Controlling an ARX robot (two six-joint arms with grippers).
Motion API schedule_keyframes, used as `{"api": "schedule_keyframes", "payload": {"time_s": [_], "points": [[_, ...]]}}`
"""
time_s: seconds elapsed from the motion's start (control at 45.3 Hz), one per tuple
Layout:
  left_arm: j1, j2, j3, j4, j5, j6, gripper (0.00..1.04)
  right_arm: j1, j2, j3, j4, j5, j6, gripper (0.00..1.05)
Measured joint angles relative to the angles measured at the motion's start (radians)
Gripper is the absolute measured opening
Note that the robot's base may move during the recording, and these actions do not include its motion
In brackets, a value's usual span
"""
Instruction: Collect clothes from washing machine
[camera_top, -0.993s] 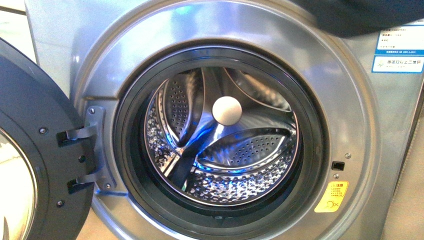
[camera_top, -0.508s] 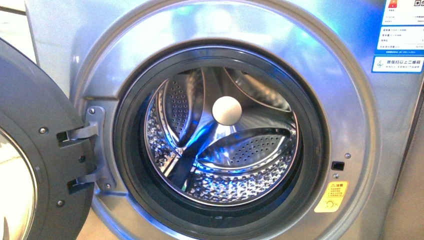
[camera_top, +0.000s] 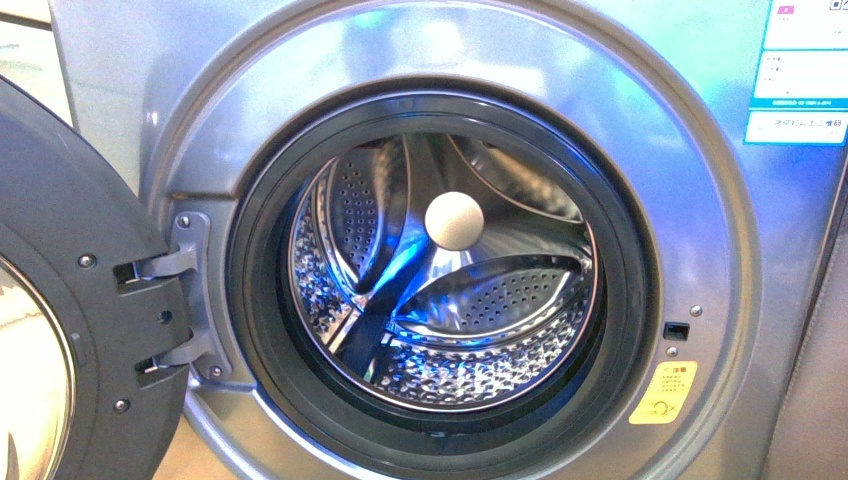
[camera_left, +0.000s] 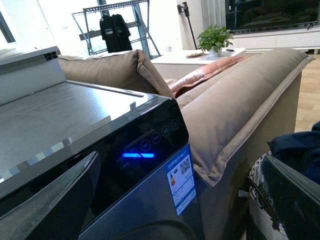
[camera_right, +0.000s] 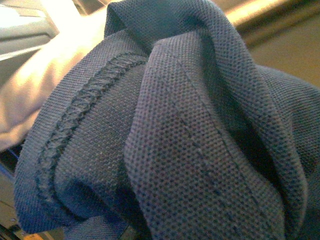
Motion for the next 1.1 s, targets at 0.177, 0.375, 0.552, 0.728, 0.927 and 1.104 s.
{"api": "schedule_keyframes", "payload": {"time_s": [0.177, 0.375, 0.552, 0.728, 0.927, 1.104], "points": [[0.000, 0.000, 0.000, 0.000, 0.000, 0.000, 0.98, -0.033, 0.098, -0.042, -0.129, 0.008, -0.059, 0.12], [0.000, 0.000, 0.000, 0.000, 0.000, 0.000, 0.98, -0.021, 0.221, -0.047, -0.254, 0.064, -0.055, 0.32], [0.000, 0.000, 0.000, 0.000, 0.000, 0.000, 0.98, -0.011, 0.256, -0.047, -0.281, 0.072, 0.047, 0.58], [0.000, 0.000, 0.000, 0.000, 0.000, 0.000, 0.98, -0.006, 0.167, -0.073, -0.203, 0.055, 0.173, 0.87], [0.000, 0.000, 0.000, 0.000, 0.000, 0.000, 0.98, 0.137, -0.238, -0.127, -0.013, 0.072, 0.340, 0.97], [0.000, 0.000, 0.000, 0.000, 0.000, 0.000, 0.98, 0.422, -0.420, -0.014, 0.019, 0.324, 0.273, 0.97]]}}
